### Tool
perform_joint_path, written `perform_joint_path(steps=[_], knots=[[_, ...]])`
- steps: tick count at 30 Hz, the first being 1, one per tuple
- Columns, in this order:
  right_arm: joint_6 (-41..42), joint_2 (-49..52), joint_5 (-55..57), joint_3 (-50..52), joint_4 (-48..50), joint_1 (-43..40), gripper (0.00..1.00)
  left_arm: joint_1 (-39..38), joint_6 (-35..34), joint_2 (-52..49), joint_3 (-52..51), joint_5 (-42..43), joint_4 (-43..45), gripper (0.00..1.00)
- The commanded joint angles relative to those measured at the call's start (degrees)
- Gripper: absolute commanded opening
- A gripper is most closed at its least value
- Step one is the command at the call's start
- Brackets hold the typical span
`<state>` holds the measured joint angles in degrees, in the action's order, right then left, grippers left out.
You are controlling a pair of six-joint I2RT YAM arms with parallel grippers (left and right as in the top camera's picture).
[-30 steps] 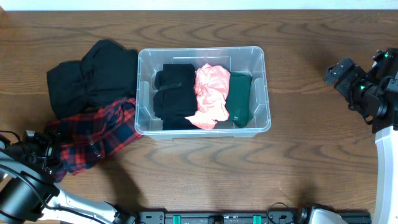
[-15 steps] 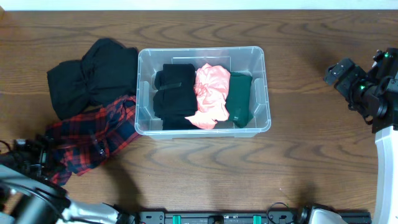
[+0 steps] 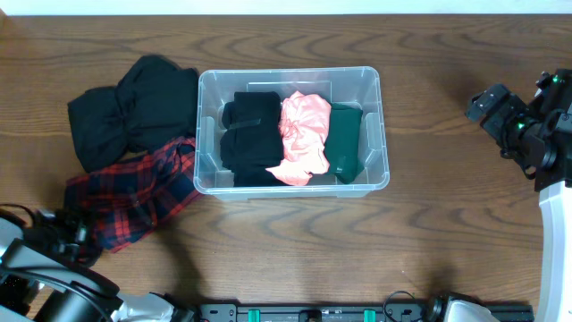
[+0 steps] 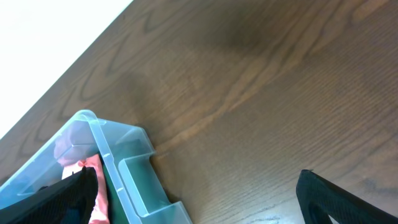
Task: Pack container
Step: 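Lift the plaid shirt with the left gripper toward the bin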
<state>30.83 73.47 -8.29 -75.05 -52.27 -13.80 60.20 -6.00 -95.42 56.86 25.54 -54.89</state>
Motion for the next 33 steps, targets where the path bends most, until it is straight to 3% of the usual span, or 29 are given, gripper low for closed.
perform_joint_path(steps=[1,7,11,27,30,33], knots=[[0.42,0.15,0.39,0.11,-0.02,-0.48,0.99,-0.02,-0.72,-0.22,-5.03,-0.79,3.87,0.85],[0.39,0.15,0.39,0.11,-0.02,-0.48,0.99,-0.02,-0.74,-0.22,-14.75,0.31,19.08,0.86],[0.42,0.15,0.39,0.11,-0.02,-0.48,0.99,-0.09,-0.74,-0.22,-16.96,6.73,27.19,0.91],[0.42,0.15,0.37,0.11,-0.02,-0.48,0.99,-4.5,-1.38,-0.42,-17.0,15.72,36.41,0.89],[0.42,0.15,0.39,0.11,-0.02,-0.48,0.99,-5.92,-1.38,-0.42,-17.0,15.85,36.81,0.77],[0.39,0.15,0.39,0.11,-0.02,-0.48,0.99,-6.16,-1.4,-0.42,-16.98,16.11,36.52,0.48]])
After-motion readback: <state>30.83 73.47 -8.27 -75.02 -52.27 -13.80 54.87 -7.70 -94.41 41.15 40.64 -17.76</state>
